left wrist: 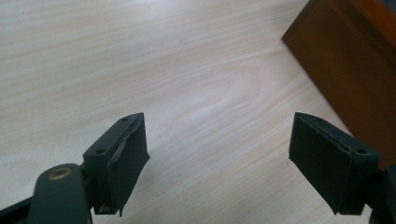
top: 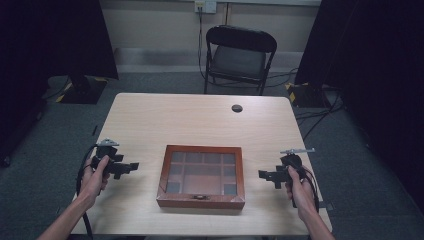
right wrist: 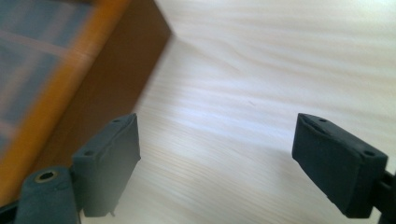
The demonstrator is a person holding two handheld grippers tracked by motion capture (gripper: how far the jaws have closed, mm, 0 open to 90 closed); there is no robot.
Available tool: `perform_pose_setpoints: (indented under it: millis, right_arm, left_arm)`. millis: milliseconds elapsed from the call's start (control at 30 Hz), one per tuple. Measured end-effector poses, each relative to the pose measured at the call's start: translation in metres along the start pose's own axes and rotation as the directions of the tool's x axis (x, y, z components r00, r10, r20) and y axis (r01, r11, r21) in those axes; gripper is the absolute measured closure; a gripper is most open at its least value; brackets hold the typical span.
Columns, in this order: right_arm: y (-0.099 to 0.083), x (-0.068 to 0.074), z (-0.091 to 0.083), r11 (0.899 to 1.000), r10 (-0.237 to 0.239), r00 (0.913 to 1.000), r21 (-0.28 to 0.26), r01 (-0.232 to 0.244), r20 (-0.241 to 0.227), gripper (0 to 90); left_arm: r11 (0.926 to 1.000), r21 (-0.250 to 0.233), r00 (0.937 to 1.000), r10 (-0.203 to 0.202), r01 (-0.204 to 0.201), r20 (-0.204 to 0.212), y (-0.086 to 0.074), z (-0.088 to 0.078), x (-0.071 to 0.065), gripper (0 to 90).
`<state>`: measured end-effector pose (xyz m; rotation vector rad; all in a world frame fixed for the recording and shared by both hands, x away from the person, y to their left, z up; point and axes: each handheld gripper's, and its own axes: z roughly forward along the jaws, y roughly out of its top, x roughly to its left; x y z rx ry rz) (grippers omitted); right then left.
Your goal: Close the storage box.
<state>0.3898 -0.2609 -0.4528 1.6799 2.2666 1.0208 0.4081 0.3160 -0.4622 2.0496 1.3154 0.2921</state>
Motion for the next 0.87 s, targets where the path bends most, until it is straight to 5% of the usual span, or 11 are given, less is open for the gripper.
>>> perform_pose_setpoints:
  millis: [133, 233, 333, 433, 533, 667, 867]
  right_arm:
    - [-0.009, -0.007, 0.011, 0.998, 0.044, 0.9945, 0.033, -0.047, 0.095, 14.8]
    - [-0.014, -0.007, 0.018, 0.999, 0.02, 0.986, 0.041, -0.027, 0.166, 15.0]
    - [-0.016, -0.008, 0.021, 1.0, 0.012, 0.9731, 0.002, -0.012, 0.23, 14.1]
    - [-0.021, -0.011, 0.028, 0.997, -0.043, 0.9453, -0.052, 0.063, 0.323, 10.2]
    - [-0.024, -0.014, 0.035, 0.993, -0.038, 0.9448, -0.097, 0.074, 0.325, 0.0]
    - [-0.027, -0.015, 0.037, 0.986, -0.045, 0.946, -0.136, 0.093, 0.321, 0.0]
    - [-0.027, -0.015, 0.037, 0.986, -0.045, 0.9459, -0.136, 0.093, 0.321, 0.0]
  left_arm:
    - [0.9992, 0.021, 0.9946, 0.036, -0.034, -0.098, -0.004, 0.012, -0.002, 19.0]
    - [0.9988, 0.002, 0.9857, 0.048, -0.048, -0.161, -0.006, 0.016, -0.002, 16.5]
    - [0.9993, -0.019, 0.9853, 0.029, -0.033, -0.168, -0.011, 0.02, -0.001, 16.0]
    - [0.9997, -0.011, 0.9858, 0.018, -0.02, -0.167, -0.015, 0.025, 0.002, 15.1]
    - [0.9989, -0.046, 0.9816, -0.001, -0.008, -0.191, -0.018, 0.028, 0.001, 14.1]
    - [0.9959, -0.07, 0.9842, 0.045, -0.058, -0.171, -0.021, 0.036, -0.003, 0.0]
    - [0.9946, -0.081, 0.9845, 0.051, -0.065, -0.168, -0.022, 0.036, -0.003, 0.0]
